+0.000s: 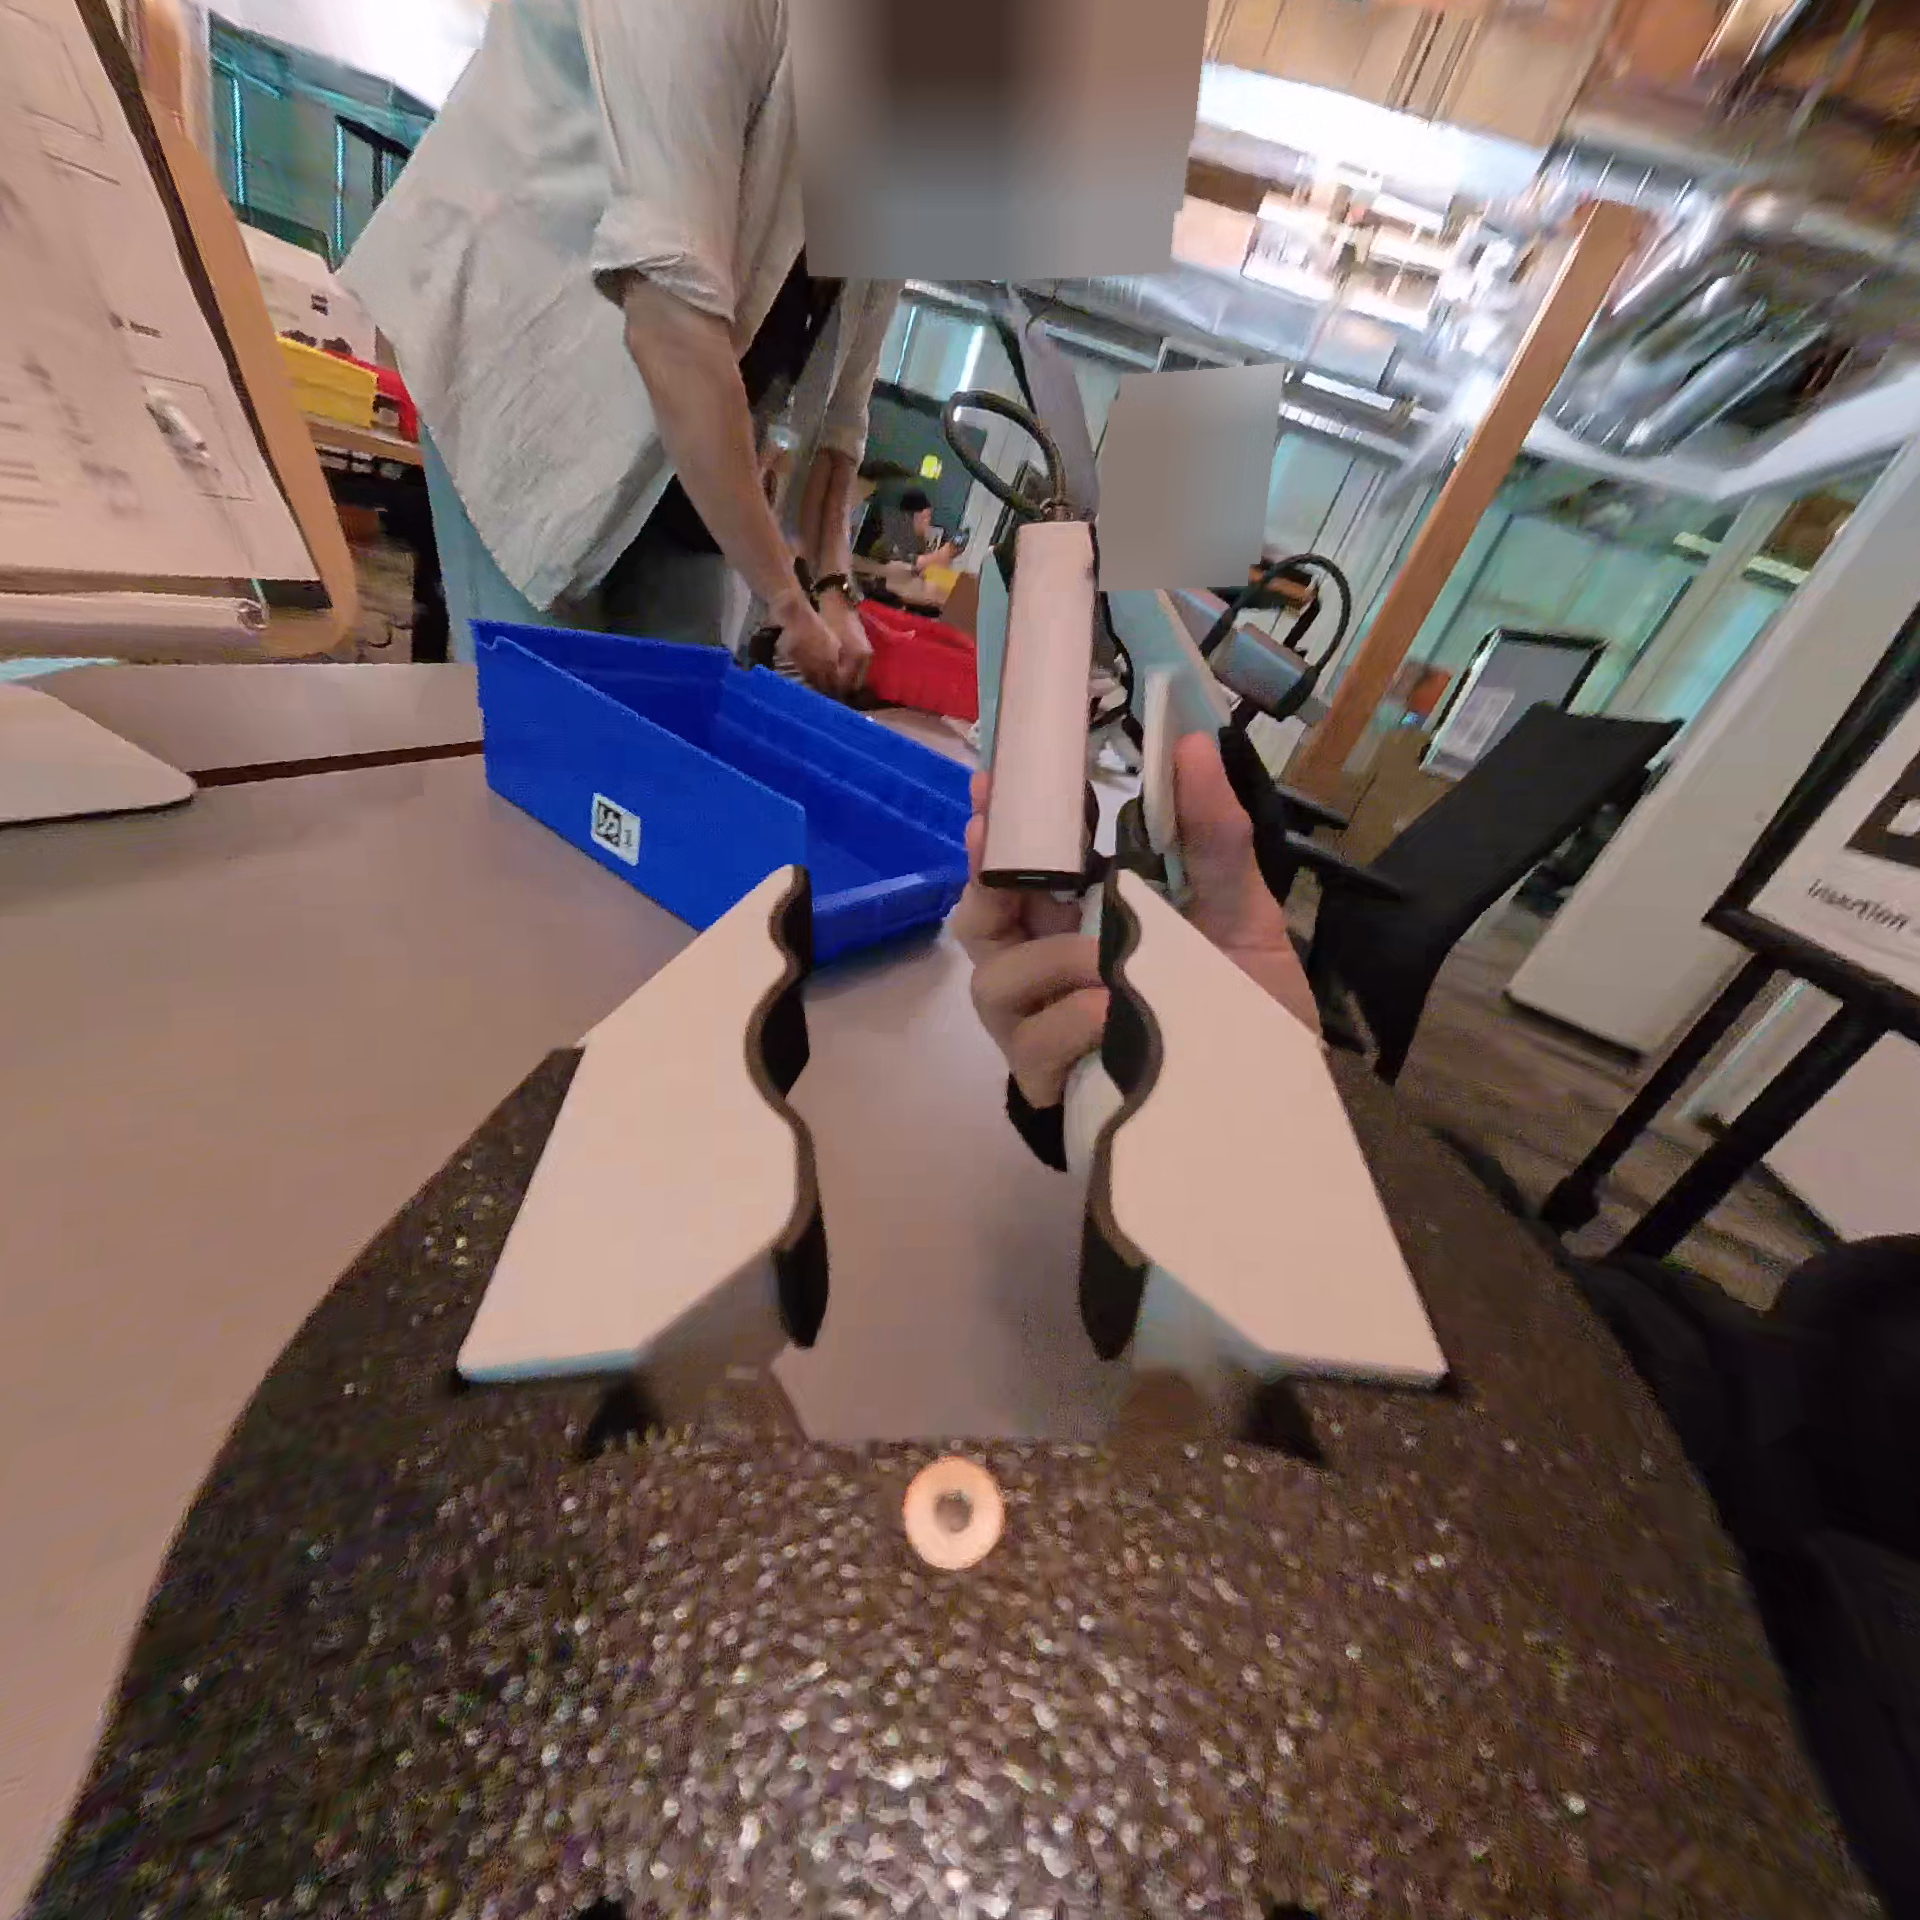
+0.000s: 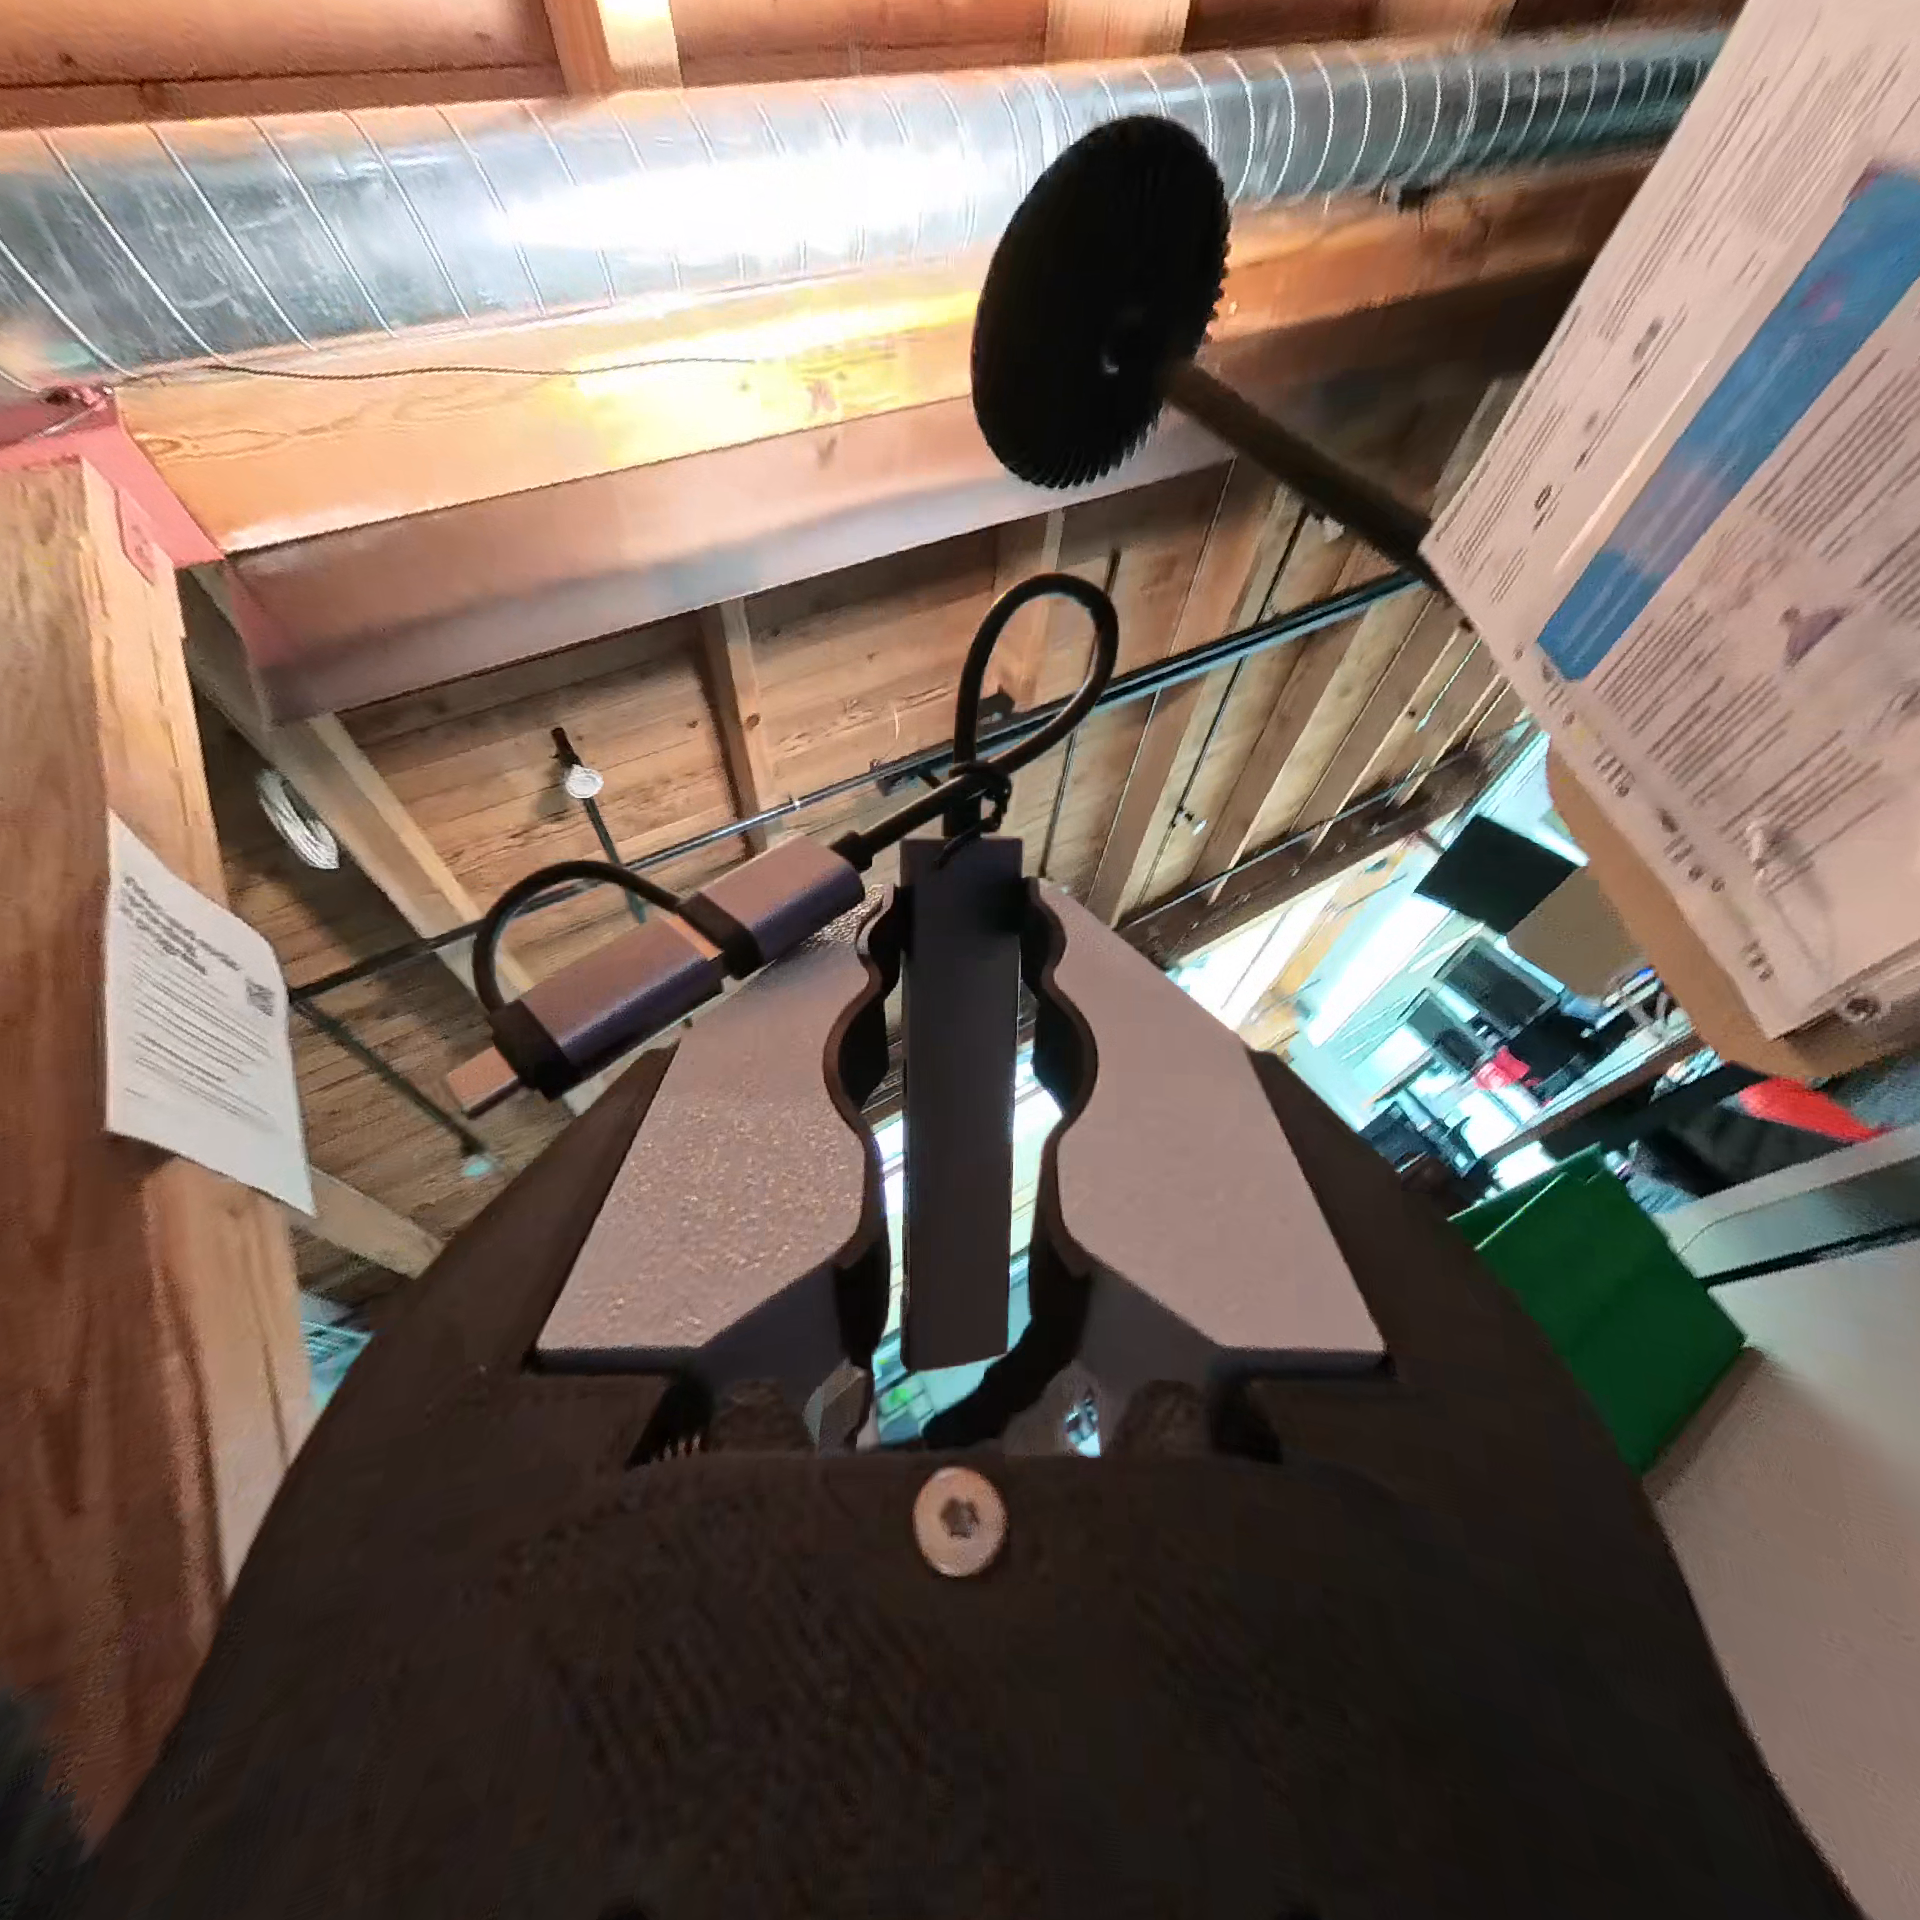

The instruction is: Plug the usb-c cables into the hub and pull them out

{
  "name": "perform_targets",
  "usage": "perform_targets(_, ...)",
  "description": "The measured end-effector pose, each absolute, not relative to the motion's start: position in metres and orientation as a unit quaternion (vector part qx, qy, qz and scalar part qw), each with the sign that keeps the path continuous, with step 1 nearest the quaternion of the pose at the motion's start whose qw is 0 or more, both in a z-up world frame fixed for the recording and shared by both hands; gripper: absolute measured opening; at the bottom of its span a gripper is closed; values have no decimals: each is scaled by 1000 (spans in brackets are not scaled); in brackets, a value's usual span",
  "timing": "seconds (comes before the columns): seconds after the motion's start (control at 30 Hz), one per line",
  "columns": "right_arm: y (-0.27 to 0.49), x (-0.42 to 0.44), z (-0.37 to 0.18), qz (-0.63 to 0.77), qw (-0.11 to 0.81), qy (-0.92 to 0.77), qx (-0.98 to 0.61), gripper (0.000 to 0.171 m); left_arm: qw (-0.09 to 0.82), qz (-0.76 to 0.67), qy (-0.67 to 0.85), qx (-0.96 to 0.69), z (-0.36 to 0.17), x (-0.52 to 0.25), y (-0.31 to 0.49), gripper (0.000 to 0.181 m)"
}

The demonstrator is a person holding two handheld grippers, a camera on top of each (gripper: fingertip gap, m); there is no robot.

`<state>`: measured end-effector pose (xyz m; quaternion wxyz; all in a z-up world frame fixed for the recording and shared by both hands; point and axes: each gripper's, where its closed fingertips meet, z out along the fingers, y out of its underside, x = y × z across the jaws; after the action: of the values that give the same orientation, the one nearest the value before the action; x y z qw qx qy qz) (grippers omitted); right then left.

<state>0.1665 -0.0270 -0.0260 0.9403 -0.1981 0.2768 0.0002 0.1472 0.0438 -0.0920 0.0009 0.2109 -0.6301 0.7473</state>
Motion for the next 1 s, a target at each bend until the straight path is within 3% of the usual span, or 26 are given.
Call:
perform_targets(0.2,-19,163,-27,-26,939,279,-202,21,15,779,-592,203,-96,137,21,45)
perform_targets(0.37,-8,156,-26,-22,940,262,-215,21,23,789,-581,200,-89,137,18,23)
perform_targets(0.53,0,145,-26,-31,931,219,-289,21,-6,798,-583,154,-78,132,33,22)
perform_targets(0.57,3,141,-32,-34,918,206,-338,25,-1,800,-581,147,-73,132,39,22)
perform_targets(0.63,-1,143,-56,-48,868,215,-446,62,-10,791,-594,146,-67,138,56,22)
perform_targets(0.7,-23,144,-82,-81,803,244,-538,86,-42,769,-621,143,-66,149,77,22)
perform_targets(0.83,-77,128,-61,-238,769,247,-540,99,-60,691,-715,86,-82,149,101,22)
perform_targets(1.0,-21,105,-57,-294,695,155,-638,108,-59,618,-784,-18,-106,137,86,22)
